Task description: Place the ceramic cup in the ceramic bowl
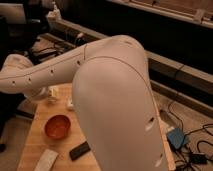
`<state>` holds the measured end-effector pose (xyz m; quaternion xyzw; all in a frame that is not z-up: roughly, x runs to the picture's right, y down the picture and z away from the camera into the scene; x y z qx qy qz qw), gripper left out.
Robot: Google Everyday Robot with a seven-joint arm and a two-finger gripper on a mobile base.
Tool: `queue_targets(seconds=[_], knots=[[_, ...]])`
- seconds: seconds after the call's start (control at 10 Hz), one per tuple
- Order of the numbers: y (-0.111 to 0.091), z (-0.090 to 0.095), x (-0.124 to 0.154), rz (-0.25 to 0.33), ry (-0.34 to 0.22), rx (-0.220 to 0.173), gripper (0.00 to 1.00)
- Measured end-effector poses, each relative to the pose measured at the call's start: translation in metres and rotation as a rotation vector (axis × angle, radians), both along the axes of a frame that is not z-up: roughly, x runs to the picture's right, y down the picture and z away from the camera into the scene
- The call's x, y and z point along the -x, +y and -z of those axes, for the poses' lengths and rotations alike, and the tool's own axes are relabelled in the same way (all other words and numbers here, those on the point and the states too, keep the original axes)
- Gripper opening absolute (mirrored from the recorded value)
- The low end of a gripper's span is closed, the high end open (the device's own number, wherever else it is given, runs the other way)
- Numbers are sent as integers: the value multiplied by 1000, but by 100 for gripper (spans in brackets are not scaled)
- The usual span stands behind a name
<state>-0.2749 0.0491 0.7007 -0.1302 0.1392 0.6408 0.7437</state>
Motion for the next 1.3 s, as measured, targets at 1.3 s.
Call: queue_targets(seconds=[1.3], knots=[[-14, -14, -9, -43, -12, -14, 65]])
